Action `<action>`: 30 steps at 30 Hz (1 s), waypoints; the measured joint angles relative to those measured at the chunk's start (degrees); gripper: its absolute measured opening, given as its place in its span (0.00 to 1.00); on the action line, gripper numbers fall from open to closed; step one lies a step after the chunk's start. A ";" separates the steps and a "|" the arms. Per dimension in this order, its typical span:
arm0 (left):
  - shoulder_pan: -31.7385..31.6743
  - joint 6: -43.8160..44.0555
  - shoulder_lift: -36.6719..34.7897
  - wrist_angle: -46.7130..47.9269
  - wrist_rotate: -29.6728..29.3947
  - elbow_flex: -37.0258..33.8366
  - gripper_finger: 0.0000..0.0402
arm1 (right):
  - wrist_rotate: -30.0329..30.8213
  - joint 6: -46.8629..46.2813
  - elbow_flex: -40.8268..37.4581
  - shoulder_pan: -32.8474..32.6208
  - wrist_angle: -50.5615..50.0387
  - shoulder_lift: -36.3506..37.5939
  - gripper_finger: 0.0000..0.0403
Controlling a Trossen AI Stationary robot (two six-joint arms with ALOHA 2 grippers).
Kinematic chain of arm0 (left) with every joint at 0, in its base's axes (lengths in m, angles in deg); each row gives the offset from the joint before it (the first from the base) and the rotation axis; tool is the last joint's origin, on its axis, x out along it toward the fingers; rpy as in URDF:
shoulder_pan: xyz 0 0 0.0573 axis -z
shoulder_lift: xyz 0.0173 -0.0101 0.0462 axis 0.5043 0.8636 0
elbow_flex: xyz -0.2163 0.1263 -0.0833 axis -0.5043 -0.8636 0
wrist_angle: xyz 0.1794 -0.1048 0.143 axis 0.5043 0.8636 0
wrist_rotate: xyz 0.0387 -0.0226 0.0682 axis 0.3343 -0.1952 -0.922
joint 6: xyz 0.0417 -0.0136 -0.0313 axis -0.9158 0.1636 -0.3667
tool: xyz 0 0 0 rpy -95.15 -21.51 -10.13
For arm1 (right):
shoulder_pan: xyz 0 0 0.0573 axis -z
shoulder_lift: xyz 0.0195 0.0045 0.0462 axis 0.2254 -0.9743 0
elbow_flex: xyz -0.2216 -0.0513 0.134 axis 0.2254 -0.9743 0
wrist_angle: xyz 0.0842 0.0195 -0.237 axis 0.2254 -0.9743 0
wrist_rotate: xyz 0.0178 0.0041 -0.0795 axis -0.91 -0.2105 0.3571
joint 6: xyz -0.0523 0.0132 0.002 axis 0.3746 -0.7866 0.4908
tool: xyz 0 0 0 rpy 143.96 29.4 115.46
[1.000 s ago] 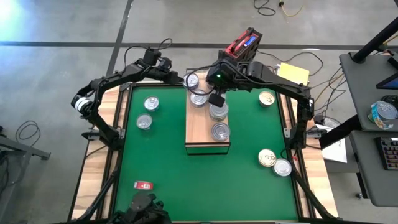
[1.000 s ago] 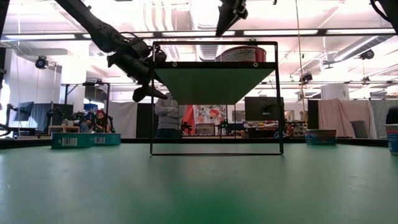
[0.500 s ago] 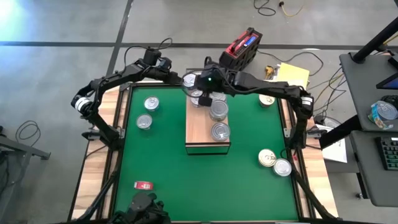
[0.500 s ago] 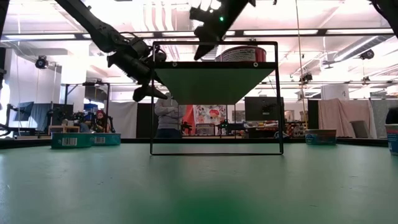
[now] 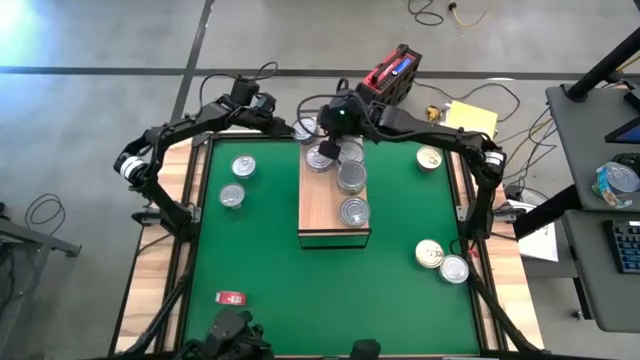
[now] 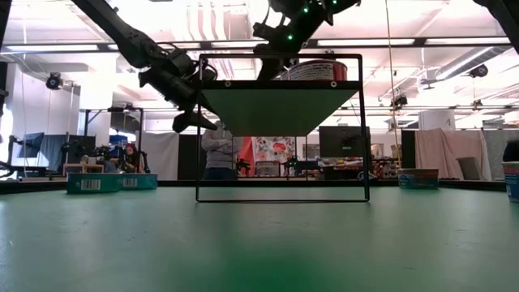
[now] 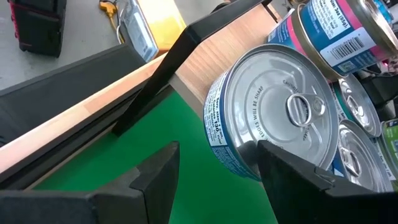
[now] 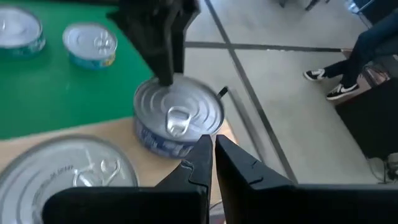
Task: Stack canned seafood by type on shelf
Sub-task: Stack the blue tuna can on top of the blue tuna can on the shelf
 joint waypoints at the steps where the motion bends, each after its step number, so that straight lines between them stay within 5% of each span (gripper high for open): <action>1: 0.00 -0.05 0.00 0.00 0.02 -0.01 0.49 | 0.01 -0.54 0.44 0.09 0.07 0.00 0.03; 14: 0.64 -0.41 -0.02 -0.03 0.11 -0.07 0.49 | -5.14 -14.96 6.76 2.36 -4.71 -1.06 0.03; 23: 0.70 -0.42 -0.02 -0.22 0.22 -0.09 0.49 | -6.53 -14.31 22.43 2.62 -17.64 -10.37 0.03; 30: 0.70 -1.28 -0.02 -0.12 0.17 -0.09 0.49 | -7.28 -4.30 27.68 2.15 -22.47 -14.84 0.03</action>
